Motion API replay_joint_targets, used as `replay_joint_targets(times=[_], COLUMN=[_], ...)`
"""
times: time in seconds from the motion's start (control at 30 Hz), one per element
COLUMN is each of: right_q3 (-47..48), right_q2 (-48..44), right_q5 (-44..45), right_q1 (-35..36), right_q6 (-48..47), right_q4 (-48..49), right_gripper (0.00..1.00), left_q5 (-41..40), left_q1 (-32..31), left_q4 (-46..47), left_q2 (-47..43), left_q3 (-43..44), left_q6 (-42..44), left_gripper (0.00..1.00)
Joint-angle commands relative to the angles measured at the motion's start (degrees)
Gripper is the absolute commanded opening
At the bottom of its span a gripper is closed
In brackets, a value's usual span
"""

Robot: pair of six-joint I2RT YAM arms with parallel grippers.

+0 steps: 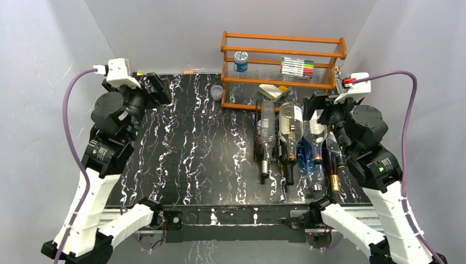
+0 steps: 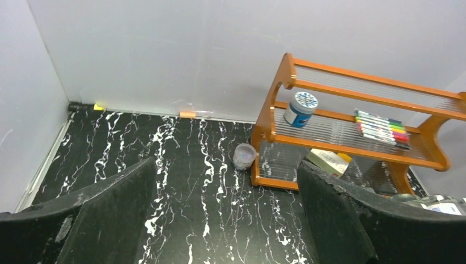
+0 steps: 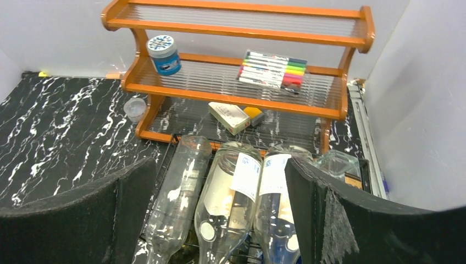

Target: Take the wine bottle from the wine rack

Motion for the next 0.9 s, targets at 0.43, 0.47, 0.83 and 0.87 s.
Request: replay_joint_targets(times=[0.43,0.47,0.83,0.87], right_q3=[-3.1,-3.5,-10.2,-10.1], right_q2=[2.4,2.6,3.2,3.9], right_q5=[8.1,6.7,-13.9,-16.0], right_q1=[-6.9,-7.1,-7.9,-7.9], right_q6=[15.5,15.6,20.1,20.3], right_q4=[-1.3,-1.0,1.9,1.6], right_gripper=[0.98,0.98,0.98,0.98], left_q5=[16.6,17.3,28.1,29.8], left_q1=[17.6,18.0,18.5,18.5], left_q4=[-2.0,-2.0,-0.7,-0.5], left_q2=[5.2,5.2,3.5,3.5], left_q3=[-0.9,-1.3,-8.3,-9.1], left_q6=[-9.0,-9.4,-12.9,-13.4], left_gripper=[0.98,0.98,0.98,0.98])
